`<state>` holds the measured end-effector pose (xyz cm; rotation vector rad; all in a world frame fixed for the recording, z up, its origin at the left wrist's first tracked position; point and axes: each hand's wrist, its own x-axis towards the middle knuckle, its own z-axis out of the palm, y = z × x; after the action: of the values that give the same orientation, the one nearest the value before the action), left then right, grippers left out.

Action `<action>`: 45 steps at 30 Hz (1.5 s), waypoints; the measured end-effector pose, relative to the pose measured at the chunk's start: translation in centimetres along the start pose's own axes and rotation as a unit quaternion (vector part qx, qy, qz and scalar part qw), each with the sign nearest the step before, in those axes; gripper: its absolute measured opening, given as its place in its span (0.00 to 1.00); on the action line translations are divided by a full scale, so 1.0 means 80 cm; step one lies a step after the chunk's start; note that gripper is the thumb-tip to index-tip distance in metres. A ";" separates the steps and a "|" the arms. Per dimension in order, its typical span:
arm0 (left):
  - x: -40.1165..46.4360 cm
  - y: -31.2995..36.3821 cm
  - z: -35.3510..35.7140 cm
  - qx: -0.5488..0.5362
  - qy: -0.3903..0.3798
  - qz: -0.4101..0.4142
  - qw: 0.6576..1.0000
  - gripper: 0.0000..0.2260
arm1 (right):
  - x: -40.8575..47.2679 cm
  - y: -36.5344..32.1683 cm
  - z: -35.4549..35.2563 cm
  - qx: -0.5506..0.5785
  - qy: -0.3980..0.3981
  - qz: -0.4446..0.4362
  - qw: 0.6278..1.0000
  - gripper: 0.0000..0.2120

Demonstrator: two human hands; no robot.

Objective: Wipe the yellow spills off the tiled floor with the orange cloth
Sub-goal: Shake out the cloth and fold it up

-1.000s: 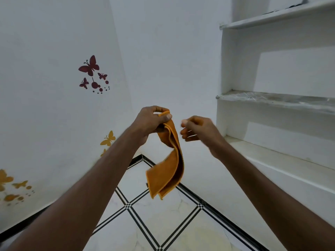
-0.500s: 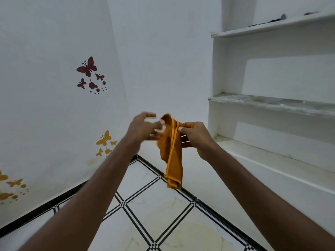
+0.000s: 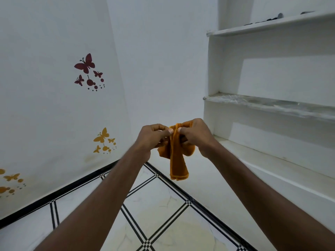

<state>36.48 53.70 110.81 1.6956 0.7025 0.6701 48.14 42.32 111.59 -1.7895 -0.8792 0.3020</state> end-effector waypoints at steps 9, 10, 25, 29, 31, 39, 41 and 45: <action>0.024 0.023 -0.026 -0.085 0.107 -0.022 0.990 0.14 | 0.064 0.057 -0.097 0.140 0.013 0.162 0.977 0.19; 0.022 0.028 -0.027 -0.069 0.105 -0.010 0.992 0.13 | 0.069 0.058 -0.104 0.122 0.017 0.154 0.980 0.20; 0.000 0.006 0.066 0.034 -0.098 0.017 0.994 0.13 | 0.049 0.047 -0.184 -0.067 -0.031 -0.059 0.996 0.09; 0.000 -0.011 0.139 0.122 -0.176 0.037 0.976 0.23 | 0.039 0.037 -0.197 -0.079 -0.049 -0.070 0.993 0.11; 0.000 -0.018 0.164 0.156 -0.218 0.013 0.963 0.28 | 0.033 0.032 -0.208 -0.074 -0.045 -0.076 0.993 0.11; 0.000 -0.065 0.157 -0.079 -0.299 -0.268 0.912 0.47 | 0.009 0.031 -0.233 0.014 -0.037 -0.077 0.996 0.16; -0.005 -0.072 0.155 -0.127 -0.291 -0.277 0.907 0.45 | 0.006 0.035 -0.231 0.037 -0.026 -0.072 0.996 0.18; -0.018 -0.071 0.152 -0.083 -0.290 -0.189 0.935 0.37 | 0.003 0.042 -0.228 0.042 0.018 -0.065 0.997 0.18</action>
<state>43.94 46.01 102.59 1.4399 0.5048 -0.0517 60.37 29.05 115.94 -1.6478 -0.9407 0.2189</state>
